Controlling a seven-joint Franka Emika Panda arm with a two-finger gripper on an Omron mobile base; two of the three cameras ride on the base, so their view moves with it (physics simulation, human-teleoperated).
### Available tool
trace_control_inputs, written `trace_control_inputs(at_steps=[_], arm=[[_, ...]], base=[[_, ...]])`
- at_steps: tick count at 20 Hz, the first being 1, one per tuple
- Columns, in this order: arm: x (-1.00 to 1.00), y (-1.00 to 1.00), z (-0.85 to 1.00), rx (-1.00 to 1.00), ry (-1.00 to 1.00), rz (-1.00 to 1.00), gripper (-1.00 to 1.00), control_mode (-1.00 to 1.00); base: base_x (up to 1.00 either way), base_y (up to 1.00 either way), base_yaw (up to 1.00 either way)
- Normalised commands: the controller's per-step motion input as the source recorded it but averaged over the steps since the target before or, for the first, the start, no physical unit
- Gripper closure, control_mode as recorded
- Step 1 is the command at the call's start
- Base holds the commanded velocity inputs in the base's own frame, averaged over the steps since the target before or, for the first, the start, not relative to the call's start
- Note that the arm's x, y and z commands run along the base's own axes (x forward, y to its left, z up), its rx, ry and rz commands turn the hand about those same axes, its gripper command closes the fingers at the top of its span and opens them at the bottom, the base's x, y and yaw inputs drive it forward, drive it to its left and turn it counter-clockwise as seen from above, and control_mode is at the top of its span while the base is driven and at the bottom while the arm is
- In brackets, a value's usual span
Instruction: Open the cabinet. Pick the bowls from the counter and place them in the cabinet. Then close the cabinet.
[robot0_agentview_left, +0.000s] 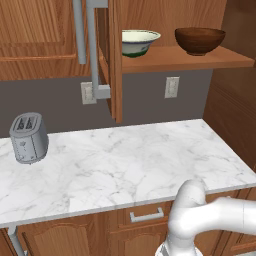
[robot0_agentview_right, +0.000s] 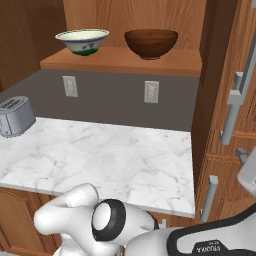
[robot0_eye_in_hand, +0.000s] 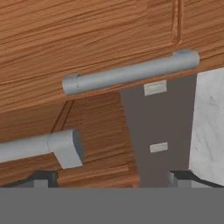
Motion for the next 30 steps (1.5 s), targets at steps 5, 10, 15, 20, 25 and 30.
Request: trace_control_inputs(at_steps=[5,10,15,20,25,30], arm=[[0.22,-0.23,-0.08,0.00,-0.05,0.03,-1.00,-1.00],[0.00,0.00,0.06,0.00,-0.02,0.06,-1.00,-1.00],[0.02,0.04,0.00,0.00,0.00,0.03,-1.00,-1.00],[0.18,0.02,0.00,0.00,0.00,0.02,-1.00,-1.00],[0.63,0.00,0.00,0.00,0.00,0.05,-1.00,-1.00],[0.55,0.00,0.00,0.00,0.00,0.05,-1.00,-1.00]], base=[[0.00,0.00,0.00],[0.00,0.00,0.00],[0.00,0.00,0.00],[0.00,0.00,0.00],[0.00,0.00,0.00],[0.00,0.00,0.00]])
